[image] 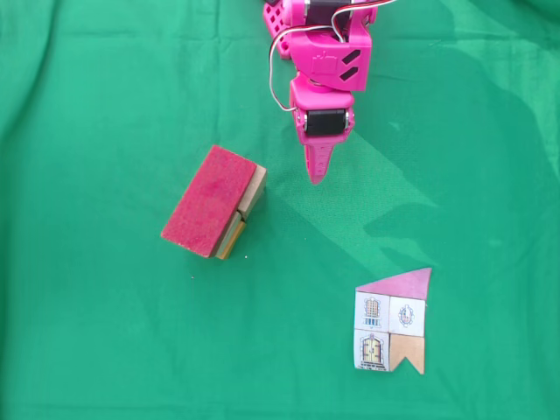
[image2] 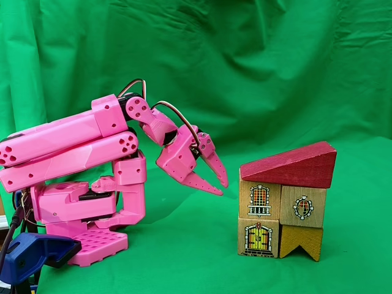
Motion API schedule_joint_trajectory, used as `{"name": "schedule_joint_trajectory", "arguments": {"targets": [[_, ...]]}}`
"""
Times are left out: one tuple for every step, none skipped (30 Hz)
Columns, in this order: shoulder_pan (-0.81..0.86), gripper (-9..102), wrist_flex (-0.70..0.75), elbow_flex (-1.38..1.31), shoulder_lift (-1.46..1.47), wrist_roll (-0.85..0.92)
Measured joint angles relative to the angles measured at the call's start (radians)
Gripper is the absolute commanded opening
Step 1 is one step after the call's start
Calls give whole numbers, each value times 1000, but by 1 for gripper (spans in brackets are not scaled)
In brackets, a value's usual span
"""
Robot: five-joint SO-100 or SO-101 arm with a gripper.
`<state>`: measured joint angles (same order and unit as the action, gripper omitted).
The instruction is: Grasp some building blocks and build the house on the picture.
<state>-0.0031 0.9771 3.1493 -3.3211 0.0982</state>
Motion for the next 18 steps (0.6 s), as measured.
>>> {"name": "schedule_joint_trajectory", "arguments": {"targets": [[0, 2, 0, 0, 0, 0], [-5, 2, 0, 0, 0, 0], [-6, 2, 0, 0, 0, 0], [-8, 2, 0, 0, 0, 0], [-8, 2, 0, 0, 0, 0], [-8, 2, 0, 0, 0, 0], [-8, 2, 0, 0, 0, 0], [-8, 2, 0, 0, 0, 0], [-8, 2, 0, 0, 0, 0], [-8, 2, 0, 0, 0, 0], [-8, 2, 0, 0, 0, 0], [-9, 2, 0, 0, 0, 0], [-9, 2, 0, 0, 0, 0], [-9, 2, 0, 0, 0, 0], [-9, 2, 0, 0, 0, 0], [-9, 2, 0, 0, 0, 0], [-9, 2, 0, 0, 0, 0], [-9, 2, 0, 0, 0, 0]]}}
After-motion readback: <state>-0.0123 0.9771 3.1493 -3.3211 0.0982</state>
